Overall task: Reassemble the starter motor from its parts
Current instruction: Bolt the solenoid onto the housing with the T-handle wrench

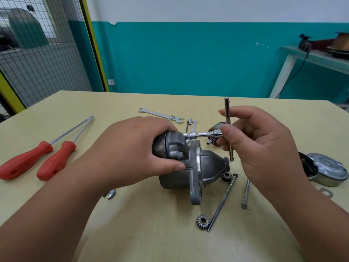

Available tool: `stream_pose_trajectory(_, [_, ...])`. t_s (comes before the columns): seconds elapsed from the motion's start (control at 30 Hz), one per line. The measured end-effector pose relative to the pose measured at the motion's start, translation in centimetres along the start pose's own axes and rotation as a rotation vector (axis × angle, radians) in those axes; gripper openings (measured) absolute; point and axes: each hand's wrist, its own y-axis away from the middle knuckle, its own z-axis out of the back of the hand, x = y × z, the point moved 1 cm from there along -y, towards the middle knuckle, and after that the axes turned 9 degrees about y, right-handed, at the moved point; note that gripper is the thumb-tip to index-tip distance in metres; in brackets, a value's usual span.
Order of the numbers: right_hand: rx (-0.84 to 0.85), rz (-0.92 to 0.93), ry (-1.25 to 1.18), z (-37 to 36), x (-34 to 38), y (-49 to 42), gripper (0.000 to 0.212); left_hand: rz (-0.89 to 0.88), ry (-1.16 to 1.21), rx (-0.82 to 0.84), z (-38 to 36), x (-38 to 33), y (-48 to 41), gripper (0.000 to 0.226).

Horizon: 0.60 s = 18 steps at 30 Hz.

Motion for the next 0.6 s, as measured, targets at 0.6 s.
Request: stream_pose_trajectory(0.6, [0.097,-0.052,-0.096,0.20,0.03,0.48,0.054,-0.001,0.049,-0.013,-0.04,0.33,-0.06,0.065])
